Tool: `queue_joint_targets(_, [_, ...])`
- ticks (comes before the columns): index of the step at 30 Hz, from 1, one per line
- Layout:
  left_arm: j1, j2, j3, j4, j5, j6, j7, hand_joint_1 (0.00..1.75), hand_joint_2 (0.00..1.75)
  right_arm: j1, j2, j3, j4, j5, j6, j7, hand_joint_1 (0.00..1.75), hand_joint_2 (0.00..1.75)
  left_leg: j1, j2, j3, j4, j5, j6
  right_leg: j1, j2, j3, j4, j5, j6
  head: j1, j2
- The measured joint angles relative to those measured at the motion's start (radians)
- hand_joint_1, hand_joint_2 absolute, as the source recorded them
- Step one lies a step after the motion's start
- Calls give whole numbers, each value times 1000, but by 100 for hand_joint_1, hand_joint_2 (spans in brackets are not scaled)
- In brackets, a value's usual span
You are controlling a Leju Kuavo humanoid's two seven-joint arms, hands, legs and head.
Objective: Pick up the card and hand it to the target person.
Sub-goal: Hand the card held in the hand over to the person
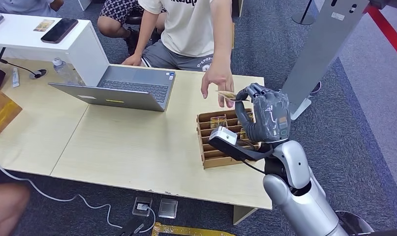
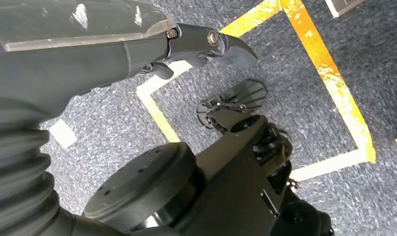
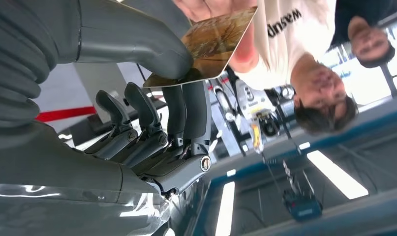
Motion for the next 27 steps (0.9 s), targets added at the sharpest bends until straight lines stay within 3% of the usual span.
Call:
queue_joint_targets(7, [-7,-5,0,0,-8,-1,5,0,175,8,20,-8,97,11,-81,-27,152,175,0,0,0,0,0,0,0,0,0,0,0,0,-1,0])
queue_joint_targets(11, [-7,-6,0,0,-9,-8,-1,0,175,10,30,-11,133,16,-90,-29,0,175,0,0,0,0,0,0,0,0,0,0,0,0,-1,0])
queue_joint_targets(15, [-7,-6,0,0,-13,-19,-16,0,0,13,38,-12,159,15,-93,-26,0,175,0,0,0,0,0,0,0,0,0,0,0,0,0,0])
queue_joint_targets(19, [-6,-6,1,0,-11,-15,-25,0,0,23,43,-17,173,-72,-88,-40,0,175,0,0,0,0,0,0,0,0,0,0,0,0,0,0])
queue_joint_targets(24, [3,-2,13,0,1,-2,-26,0,0,68,45,-46,172,-490,-14,-112,0,175,0,0,0,0,0,0,0,0,0,0,0,0,0,0])
queue_joint_targets(27, [15,2,17,0,8,5,-26,0,0,113,37,-74,160,-690,24,-112,0,175,0,0,0,0,0,0,0,0,0,0,0,0,0,0])
